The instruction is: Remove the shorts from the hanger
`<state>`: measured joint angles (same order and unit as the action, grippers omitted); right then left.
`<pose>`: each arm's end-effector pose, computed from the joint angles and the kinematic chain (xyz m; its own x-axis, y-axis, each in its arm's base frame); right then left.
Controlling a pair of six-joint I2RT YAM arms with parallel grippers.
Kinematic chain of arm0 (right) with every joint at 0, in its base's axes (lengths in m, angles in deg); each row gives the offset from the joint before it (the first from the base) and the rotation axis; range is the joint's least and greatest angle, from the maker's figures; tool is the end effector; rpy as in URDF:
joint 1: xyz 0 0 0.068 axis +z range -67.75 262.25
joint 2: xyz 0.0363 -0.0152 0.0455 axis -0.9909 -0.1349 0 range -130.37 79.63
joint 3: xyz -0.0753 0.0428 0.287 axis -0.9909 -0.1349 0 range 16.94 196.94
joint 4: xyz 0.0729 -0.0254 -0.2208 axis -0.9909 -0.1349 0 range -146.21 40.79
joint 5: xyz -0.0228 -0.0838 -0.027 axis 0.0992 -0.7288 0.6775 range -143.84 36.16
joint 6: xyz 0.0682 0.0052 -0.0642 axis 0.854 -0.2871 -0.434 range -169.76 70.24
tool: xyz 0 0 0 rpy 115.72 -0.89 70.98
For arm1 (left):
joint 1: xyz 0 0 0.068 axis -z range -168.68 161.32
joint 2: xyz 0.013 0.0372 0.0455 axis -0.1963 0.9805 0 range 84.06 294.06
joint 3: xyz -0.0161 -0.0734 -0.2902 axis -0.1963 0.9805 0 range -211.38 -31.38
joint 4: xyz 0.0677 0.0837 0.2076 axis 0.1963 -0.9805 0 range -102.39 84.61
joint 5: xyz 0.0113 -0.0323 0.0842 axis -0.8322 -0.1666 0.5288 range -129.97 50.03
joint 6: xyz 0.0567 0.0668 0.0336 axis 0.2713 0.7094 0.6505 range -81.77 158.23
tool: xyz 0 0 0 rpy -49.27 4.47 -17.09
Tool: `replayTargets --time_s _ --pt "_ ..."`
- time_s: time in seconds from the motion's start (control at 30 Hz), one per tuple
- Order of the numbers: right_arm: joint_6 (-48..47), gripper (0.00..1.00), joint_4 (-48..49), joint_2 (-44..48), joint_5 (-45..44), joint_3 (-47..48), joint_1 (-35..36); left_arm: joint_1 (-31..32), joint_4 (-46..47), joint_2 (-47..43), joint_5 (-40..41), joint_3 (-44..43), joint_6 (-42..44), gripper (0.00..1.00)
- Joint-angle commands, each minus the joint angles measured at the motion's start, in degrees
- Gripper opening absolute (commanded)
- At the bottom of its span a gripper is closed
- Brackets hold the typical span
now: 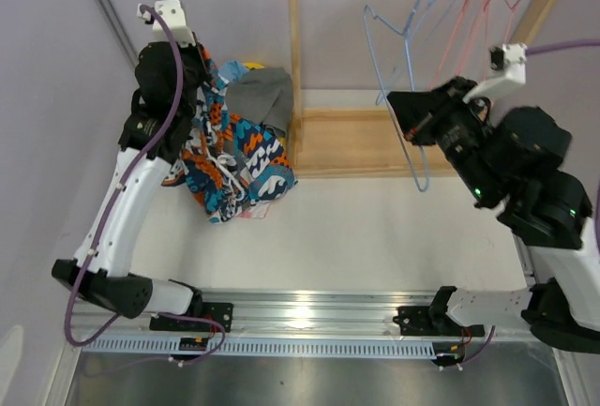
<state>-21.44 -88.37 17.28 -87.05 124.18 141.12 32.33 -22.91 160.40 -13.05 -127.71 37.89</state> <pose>0.1114 0.0948 0.5809 -0.1606 0.5018 -0.8500 -0.4071 0.7508 0.5201 0.2772 -0.0654 0.5334 0.0409 -0.0215 -0.9989 -0.1023 0.9944 -0.0256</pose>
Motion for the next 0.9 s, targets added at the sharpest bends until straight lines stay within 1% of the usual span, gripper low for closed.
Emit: replayTargets --time_s 0.0,0.03,0.1,0.13,0.17,0.2,0.23,0.27,0.3,0.33,0.37,0.4,0.43,0.47,0.5,0.53,0.57,0.6,0.63,0.7,0.73,0.77,0.83,0.87 --pt "-6.3 0.0 1.9 -6.0 2.5 8.4 -5.8 -6.4 1.4 7.1 -8.3 -3.6 -5.5 0.0" --pt "-4.6 0.0 1.3 -8.2 8.2 9.6 -11.0 -7.5 0.0 13.3 -10.9 -7.3 -6.2 0.0" --pt "-2.3 0.0 1.3 -9.8 13.8 10.8 -16.1 -9.9 -2.4 20.8 -12.7 -15.9 -6.9 0.0" --pt "-1.2 0.0 1.4 -10.2 17.3 10.4 -19.3 -10.6 -4.3 25.1 -13.6 -23.9 -7.3 0.0" --pt "0.1 0.0 2.1 -10.7 18.6 9.7 -20.4 -11.3 -9.1 29.6 -15.4 -33.9 -8.2 0.0" --pt "0.6 0.0 2.6 -11.3 19.5 9.1 -21.1 -12.5 -11.6 39.5 -16.5 -45.0 -8.7 0.01" --pt "0.9 0.0 2.9 -11.5 20.8 7.7 -22.1 -13.1 -12.7 42.1 -17.7 -46.6 -8.9 0.06" --pt "1.4 0.0 3.7 -11.5 21.3 6.9 -22.6 -13.6 -5.1 41.4 -20.2 -40.0 -11.2 0.53" --pt "1.7 0.0 4.1 -11.7 21.8 6.2 -23.0 -14.8 -3.2 42.0 -21.2 -37.5 -12.1 0.87" --pt "1.8 0.0 4.5 -11.7 22.5 4.9 -23.8 -14.9 -3.7 43.4 -20.7 -38.3 -12.6 0.99" --pt "2.3 0.0 4.8 -11.8 23.0 4.5 -24.2 -15.1 -8.2 45.4 -19.5 -42.0 -13.5 0.99" --pt "2.3 0.0 5.1 -11.8 23.5 3.9 -24.7 -15.3 -10.3 48.5 -20.3 -45.1 -13.6 0.99" --pt "2.3 0.0 5.4 -11.8 23.7 3.5 -24.9 -15.2 -12.1 49.2 -20.2 -45.9 -13.9 0.99" --pt "2.3 0.0 6.1 -11.8 24.0 2.7 -25.9 -15.3 -13.2 48.7 -20.2 -44.7 -14.8 0.99" --pt "2.3 0.0 6.5 -11.9 24.2 2.4 -26.4 -15.0 -13.4 47.3 -20.2 -40.6 -15.2 1.0" --pt "2.4 0.0 6.9 -12.3 25.1 2.1 -27.1 -14.8 -12.5 42.4 -20.2 -37.4 -15.6 0.99" --pt "2.4 0.0 7.9 -12.6 25.7 2.0 -28.5 -14.4 -10.7 38.8 -20.1 -29.9 -15.3 0.99" --pt "2.5 0.0 8.4 -12.8 26.0 1.9 -29.1 -13.3 -5.0 34.7 -20.1 -20.9 -14.7 0.99" --pt "2.4 0.0 9.8 -13.6 26.6 2.0 -29.7 -12.5 -2.2 26.1 -19.5 -16.6 -14.0 0.99" --pt "2.2 0.0 11.3 -14.7 28.2 2.4 -32.1 -9.7 4.9 18.1 -18.5 -2.5 -12.2 0.99" --pt "2.2 0.0 12.7 -16.1 29.0 2.8 -33.0 -8.4 5.6 11.5 -17.2 -0.2 -10.5 0.99" --pt "2.4 0.0 13.1 -17.0 29.6 3.3 -33.9 -5.6 5.7 8.9 -15.7 3.0 -9.9 0.99" --pt "2.5 0.0 14.4 -18.9 30.9 5.4 -35.9 -3.4 3.4 4.3 -14.2 5.9 -10.7 0.99" --pt "2.8 0.0 15.0 -20.5 31.2 5.9 -36.5 -2.4 2.8 -0.4 -14.1 8.3 -11.5 0.99"
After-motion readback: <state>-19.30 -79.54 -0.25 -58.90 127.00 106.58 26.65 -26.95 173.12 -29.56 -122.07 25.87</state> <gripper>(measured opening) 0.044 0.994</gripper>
